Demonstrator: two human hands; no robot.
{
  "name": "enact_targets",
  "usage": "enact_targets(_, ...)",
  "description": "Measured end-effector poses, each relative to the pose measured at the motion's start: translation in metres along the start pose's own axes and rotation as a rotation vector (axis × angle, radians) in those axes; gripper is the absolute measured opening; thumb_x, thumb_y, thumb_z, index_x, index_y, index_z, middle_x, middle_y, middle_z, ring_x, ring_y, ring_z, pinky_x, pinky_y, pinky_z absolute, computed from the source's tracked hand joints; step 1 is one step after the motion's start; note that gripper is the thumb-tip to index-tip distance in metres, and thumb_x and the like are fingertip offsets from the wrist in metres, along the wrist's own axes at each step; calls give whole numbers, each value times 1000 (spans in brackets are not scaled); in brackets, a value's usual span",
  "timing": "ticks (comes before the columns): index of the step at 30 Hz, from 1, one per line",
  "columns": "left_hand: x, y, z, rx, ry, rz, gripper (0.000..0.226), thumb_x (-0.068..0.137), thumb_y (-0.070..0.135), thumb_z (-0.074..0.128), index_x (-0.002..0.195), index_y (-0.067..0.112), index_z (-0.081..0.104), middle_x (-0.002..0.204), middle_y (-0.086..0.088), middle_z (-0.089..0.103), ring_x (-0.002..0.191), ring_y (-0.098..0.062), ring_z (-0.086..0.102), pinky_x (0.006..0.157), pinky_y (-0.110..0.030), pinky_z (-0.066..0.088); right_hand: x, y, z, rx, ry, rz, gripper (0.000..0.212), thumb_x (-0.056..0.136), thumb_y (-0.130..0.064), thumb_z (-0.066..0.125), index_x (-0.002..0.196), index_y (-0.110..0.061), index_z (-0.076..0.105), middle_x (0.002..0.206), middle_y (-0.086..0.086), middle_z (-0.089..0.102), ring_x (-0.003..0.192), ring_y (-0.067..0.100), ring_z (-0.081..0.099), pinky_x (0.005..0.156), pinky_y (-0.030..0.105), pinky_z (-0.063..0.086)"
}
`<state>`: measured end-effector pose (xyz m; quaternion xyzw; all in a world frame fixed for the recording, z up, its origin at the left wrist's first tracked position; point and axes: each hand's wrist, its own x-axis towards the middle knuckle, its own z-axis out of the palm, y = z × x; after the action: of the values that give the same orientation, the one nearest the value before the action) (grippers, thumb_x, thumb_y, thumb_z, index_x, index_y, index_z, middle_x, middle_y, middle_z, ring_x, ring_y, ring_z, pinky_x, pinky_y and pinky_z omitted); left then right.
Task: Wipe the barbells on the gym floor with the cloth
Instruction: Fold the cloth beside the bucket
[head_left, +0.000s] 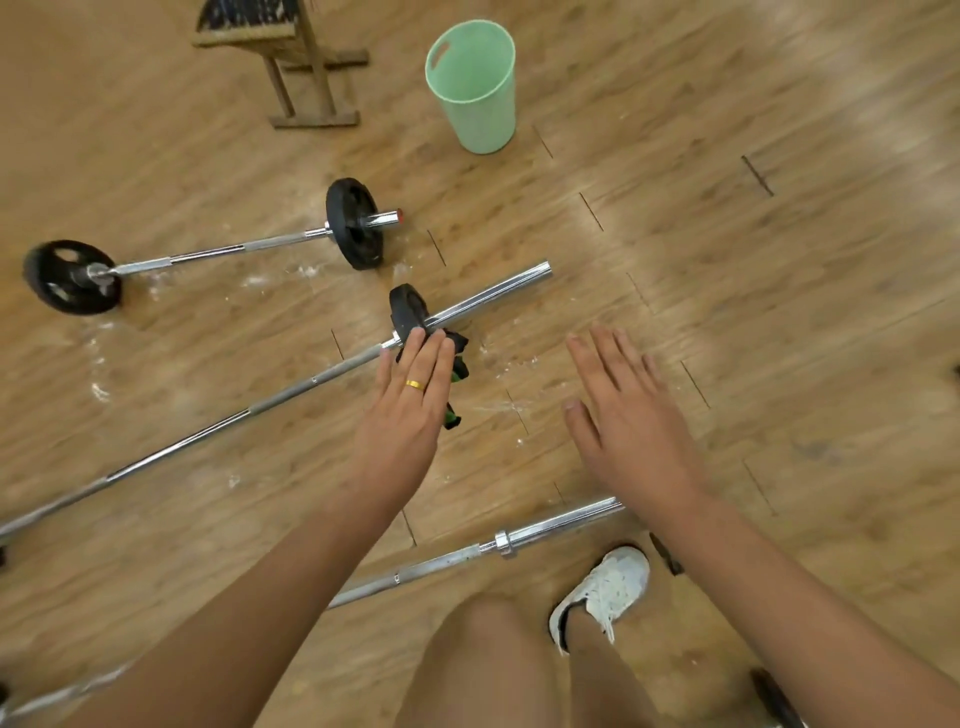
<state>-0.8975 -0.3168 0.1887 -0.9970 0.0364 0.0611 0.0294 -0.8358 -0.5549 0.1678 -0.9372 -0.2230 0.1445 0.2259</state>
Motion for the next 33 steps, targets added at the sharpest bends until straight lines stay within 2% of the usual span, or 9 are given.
enact_targets(5,43,-9,-36,23,-3,-9,81,77,-14,27,156,-3,18,162,-21,26,153,-36,16,122,-51,7,39,5,-48,23,11,-19,60,103,-32,34,159,-16,20,166,12,20,155,26,10,125,47,12)
enact_targets(9,80,-13,-53,45,-7,-25,80,77,-13,22,156,-4,19,161,-22,28,153,-38,17,121,-50,6,79,1,-79,34,-18,-89,60,104,-28,37,160,-19,18,167,11,16,155,25,6,125,45,9)
enact_targets(13,117,-23,-59,27,-35,-76,81,78,-10,17,158,-1,12,164,-18,21,154,-35,11,122,-49,0,127,-2,-99,12,-44,-138,59,104,-26,42,159,-17,22,166,12,19,155,27,8,124,46,11)
enact_targets(17,165,-52,-45,1,-75,-122,80,80,-7,16,158,0,4,166,-17,14,155,-34,4,125,-51,3,202,-11,-103,-39,-93,-237,61,103,-24,46,158,-16,23,165,12,20,155,28,9,123,45,10)
enact_targets(21,226,-94,-16,-45,-103,-164,77,81,-6,23,157,-3,12,164,-20,20,154,-36,10,123,-50,3,307,-19,-88,-56,-190,-297,61,103,-27,46,159,-18,23,166,10,18,155,26,8,125,46,11)
enact_targets(26,303,-153,9,-51,-92,-232,69,84,-3,28,153,-6,28,158,-22,35,150,-38,26,121,-53,16,435,-36,-61,-129,-343,-386,59,102,-25,44,157,-16,26,164,13,24,154,30,13,123,49,16)
enact_targets(30,334,-178,11,-92,-161,-298,72,85,4,10,155,-4,22,161,-20,29,152,-35,20,123,-51,10,488,-43,-61,-199,-441,-461,59,102,-23,45,157,-15,26,164,14,24,154,31,14,123,49,13)
enact_targets(33,343,-185,10,-107,-163,-352,69,87,-1,25,156,-4,18,162,-20,27,153,-36,17,123,-53,8,514,-51,-71,-238,-487,-491,59,102,-22,46,158,-15,25,165,13,22,154,30,11,123,48,12)
